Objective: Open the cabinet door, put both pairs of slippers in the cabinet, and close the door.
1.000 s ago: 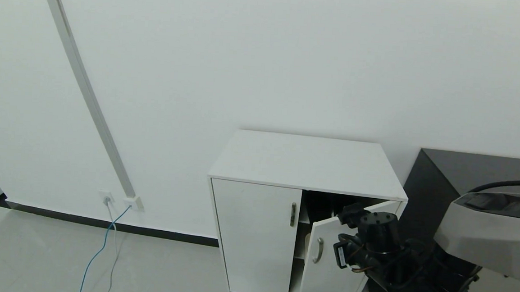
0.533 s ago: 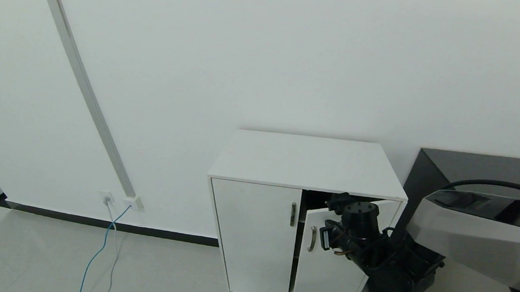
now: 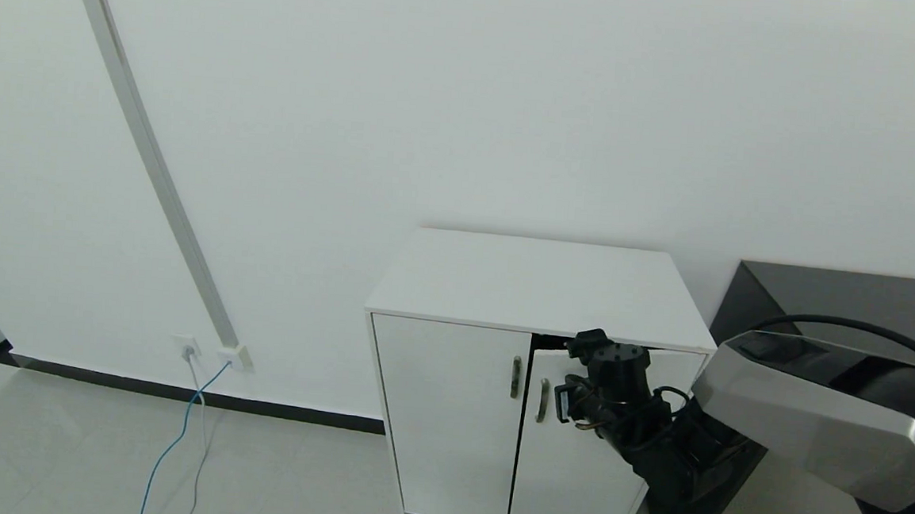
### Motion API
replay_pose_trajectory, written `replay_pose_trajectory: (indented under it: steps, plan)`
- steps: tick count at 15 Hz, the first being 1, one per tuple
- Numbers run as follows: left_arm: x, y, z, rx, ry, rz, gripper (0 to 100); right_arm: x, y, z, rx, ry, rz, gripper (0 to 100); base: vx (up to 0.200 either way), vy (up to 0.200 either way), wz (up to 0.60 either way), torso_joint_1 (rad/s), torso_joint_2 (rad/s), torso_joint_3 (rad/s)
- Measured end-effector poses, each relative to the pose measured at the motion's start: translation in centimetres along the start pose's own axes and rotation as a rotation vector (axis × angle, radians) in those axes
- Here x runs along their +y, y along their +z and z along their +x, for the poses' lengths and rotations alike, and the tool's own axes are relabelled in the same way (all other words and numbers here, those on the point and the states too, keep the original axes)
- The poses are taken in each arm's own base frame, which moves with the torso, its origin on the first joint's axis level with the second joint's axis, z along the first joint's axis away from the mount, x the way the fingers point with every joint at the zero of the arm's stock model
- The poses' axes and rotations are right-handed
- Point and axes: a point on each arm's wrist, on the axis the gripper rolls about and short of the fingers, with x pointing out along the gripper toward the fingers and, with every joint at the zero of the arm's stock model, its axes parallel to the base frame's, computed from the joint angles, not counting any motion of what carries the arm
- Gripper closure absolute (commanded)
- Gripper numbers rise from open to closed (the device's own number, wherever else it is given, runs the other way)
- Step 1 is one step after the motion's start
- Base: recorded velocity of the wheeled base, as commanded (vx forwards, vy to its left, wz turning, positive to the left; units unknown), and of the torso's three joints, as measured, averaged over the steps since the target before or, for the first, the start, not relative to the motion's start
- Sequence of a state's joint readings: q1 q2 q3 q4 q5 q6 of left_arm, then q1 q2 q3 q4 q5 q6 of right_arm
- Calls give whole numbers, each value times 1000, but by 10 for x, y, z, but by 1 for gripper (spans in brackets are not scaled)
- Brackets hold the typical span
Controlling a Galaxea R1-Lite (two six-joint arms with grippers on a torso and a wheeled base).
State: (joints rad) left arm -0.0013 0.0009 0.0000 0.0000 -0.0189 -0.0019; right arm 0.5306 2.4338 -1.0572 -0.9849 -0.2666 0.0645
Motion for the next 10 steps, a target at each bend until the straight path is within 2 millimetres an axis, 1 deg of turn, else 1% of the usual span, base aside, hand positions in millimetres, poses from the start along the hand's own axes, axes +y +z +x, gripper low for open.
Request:
replay_pose_trajectory:
  steps: [10]
  plan:
    - [0,0,0,0,-1,-1,100,-9,2,15,-24,-25,16,100,0,0,0,0,0,0]
